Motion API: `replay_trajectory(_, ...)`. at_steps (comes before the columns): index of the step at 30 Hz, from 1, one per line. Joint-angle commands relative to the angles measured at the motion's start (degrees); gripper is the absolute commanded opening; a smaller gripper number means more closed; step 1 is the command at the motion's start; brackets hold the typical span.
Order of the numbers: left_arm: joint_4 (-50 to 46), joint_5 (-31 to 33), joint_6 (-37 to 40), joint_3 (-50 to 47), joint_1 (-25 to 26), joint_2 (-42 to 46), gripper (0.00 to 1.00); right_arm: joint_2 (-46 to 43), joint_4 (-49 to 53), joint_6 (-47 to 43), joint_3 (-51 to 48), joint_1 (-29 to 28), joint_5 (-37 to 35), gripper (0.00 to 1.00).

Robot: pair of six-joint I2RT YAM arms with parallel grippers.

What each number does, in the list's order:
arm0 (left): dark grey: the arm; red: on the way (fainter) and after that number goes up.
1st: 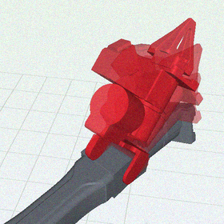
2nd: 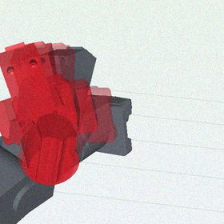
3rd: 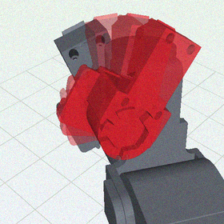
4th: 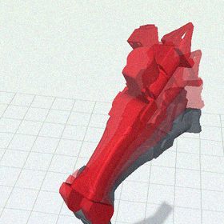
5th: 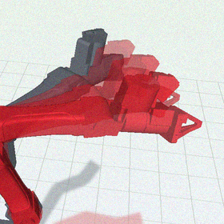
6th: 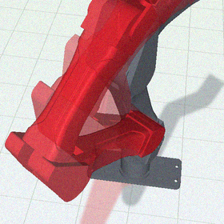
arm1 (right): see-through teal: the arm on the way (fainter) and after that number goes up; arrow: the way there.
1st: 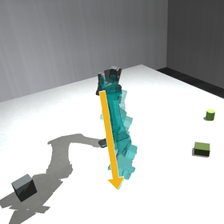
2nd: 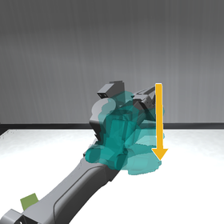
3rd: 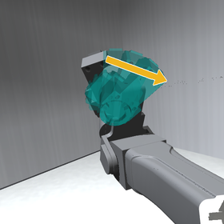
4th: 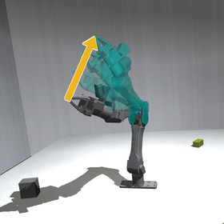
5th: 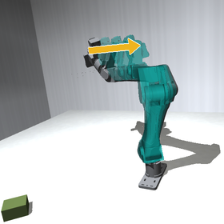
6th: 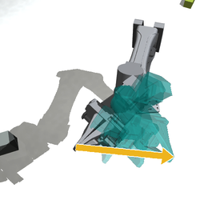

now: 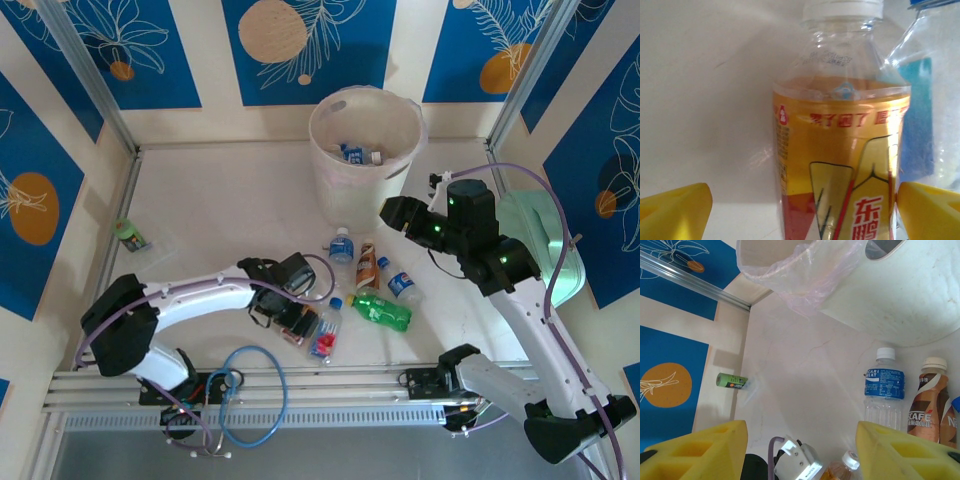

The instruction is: Put the plastic bottles in the bin

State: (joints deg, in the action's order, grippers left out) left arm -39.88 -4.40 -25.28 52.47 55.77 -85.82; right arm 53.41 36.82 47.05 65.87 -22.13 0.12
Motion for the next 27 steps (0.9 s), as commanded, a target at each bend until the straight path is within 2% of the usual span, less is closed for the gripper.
replay_trajectory(1,-2.94,3.03,-1.12,1.13,0.41,-2.03,0.94,-0.91,0.62,0.92,0.84,-0.19,-0.47,0.60)
replay_trajectory(3,-4.99,5.77,-2.68,1.66,-0.18,-2.95,0.92,-0.93,0.67,0.80,0.89,-0.19,-0.47,0.60)
replay_trajectory(5,-5.85,5.64,-3.67,1.76,-1.80,-3.42,0.88,-1.02,0.89,0.61,1.10,-0.19,-0.56,0.59)
replay_trajectory(13,-3.32,5.27,-0.89,2.47,-2.11,-2.10,0.88,-1.18,0.81,0.46,0.95,-0.14,-0.57,0.60)
replay_trajectory(16,-3.86,6.22,1.10,4.57,-2.10,-3.96,0.90,-1.20,0.86,0.58,0.93,-0.20,-0.37,0.60)
replay_trajectory(21,-4.71,10.49,4.76,6.97,-2.24,-4.34,1.00,-1.80,1.59,0.37,0.84,-0.13,-0.80,0.60)
replay_trajectory(27,-6.11,14.67,9.80,9.71,-2.42,-6.31,1.00,-1.99,1.50,0.63,0.77,-0.02,-0.65,0.61)
